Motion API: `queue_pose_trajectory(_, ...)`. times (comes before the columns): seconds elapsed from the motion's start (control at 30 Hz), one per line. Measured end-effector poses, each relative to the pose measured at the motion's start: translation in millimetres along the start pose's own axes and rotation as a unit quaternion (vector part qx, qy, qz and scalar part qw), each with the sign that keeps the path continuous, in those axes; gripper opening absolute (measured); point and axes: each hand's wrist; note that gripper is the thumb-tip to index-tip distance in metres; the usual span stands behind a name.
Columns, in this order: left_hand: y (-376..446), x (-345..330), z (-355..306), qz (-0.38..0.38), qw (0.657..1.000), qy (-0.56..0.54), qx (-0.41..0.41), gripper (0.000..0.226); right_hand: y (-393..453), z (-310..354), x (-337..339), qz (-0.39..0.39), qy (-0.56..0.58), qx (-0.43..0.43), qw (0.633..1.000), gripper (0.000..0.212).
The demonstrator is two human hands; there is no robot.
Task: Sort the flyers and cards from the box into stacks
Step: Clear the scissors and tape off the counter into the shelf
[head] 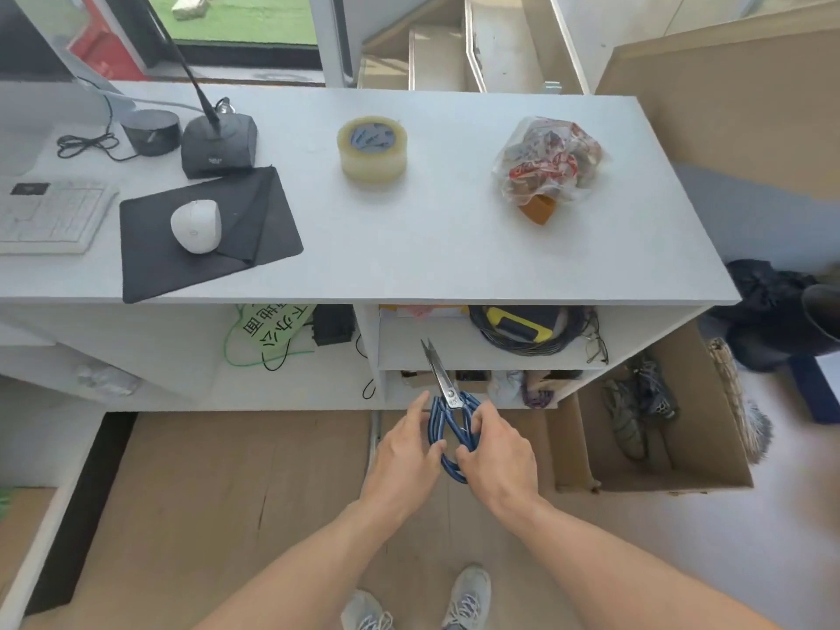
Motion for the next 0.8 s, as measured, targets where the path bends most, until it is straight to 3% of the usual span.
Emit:
queue_pose_trajectory(0.27, 109.7, -36.4, 66.0, 0.053, 0.99, 0.101, -0.079, 0.057, 99.0, -13.3, -91.7, 0.005, -0.02, 0.041, 0.999, 0.034)
queue_pose_trajectory(0.57, 235.9, -78.2, 101.2, -0.052, 0.986, 0.114, -0.112, 0.06, 242.2, -17.2, -156.2, -0.062, 0.005, 0.078, 0.995, 0.025)
queue_pose_trajectory(0.8, 290.5, -93.8, 94.9, -0.122, 0.979, 0.112, -0.117, 0.064, 314.9, 19.1, -175.2, -0.088, 0.06, 0.106, 0.989, 0.029)
Point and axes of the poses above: each hand's wrist, its own y-axis towards the middle knuckle, its own x-axis out of the back of the hand, z = x × y, and after that the axes turned 6 degrees about -z, right-handed
